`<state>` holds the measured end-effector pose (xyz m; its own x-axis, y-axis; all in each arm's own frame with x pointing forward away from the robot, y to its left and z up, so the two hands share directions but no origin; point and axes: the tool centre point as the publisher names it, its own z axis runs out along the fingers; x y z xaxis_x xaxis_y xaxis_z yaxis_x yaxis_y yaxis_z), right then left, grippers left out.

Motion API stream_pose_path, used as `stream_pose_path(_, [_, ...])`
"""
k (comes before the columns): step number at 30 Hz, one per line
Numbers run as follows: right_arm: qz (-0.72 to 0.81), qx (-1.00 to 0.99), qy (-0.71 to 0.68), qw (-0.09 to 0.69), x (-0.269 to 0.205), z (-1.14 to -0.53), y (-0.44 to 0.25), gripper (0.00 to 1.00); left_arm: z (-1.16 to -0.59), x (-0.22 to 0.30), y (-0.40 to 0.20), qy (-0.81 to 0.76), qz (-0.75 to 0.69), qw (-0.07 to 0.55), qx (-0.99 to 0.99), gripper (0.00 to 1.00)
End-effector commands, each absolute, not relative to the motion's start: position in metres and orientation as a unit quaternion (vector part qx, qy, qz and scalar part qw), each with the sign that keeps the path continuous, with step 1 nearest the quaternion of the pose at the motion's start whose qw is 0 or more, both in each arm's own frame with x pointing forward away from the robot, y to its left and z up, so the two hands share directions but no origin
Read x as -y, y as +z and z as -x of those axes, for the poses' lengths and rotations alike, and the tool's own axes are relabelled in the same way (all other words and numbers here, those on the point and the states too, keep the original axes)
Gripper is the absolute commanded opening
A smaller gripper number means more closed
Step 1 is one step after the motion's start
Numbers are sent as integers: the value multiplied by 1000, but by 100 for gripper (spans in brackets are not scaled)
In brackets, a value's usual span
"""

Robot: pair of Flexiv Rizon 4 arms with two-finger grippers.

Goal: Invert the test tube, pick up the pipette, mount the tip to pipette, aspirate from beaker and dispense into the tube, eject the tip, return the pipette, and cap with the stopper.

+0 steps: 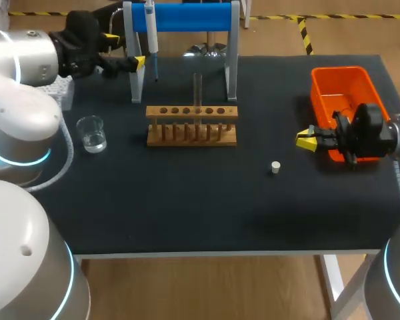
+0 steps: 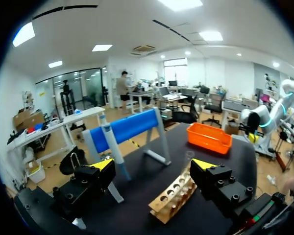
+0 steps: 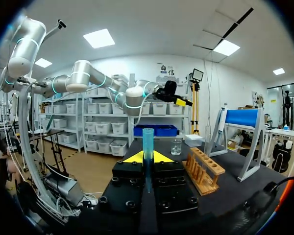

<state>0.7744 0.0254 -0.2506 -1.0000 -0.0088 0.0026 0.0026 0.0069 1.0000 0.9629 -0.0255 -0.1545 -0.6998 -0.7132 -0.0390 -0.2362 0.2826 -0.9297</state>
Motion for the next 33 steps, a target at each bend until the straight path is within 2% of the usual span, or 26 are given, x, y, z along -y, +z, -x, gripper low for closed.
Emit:
stream_pose_path(1, [-2, 710, -704, 3, -25, -773, -250, 0, -975, 36, -167, -506, 370, 304, -717, 100])
stream_pose_path(18, [-2, 710, -704, 3, -25, -773, -250, 0, -1004, 37, -171, -494, 424, 396, -647, 100])
stream_pose_path(33, [-2, 710, -704, 3, -25, -773, -250, 0, -1044, 41, -178, -497, 458, 396, -621, 100])
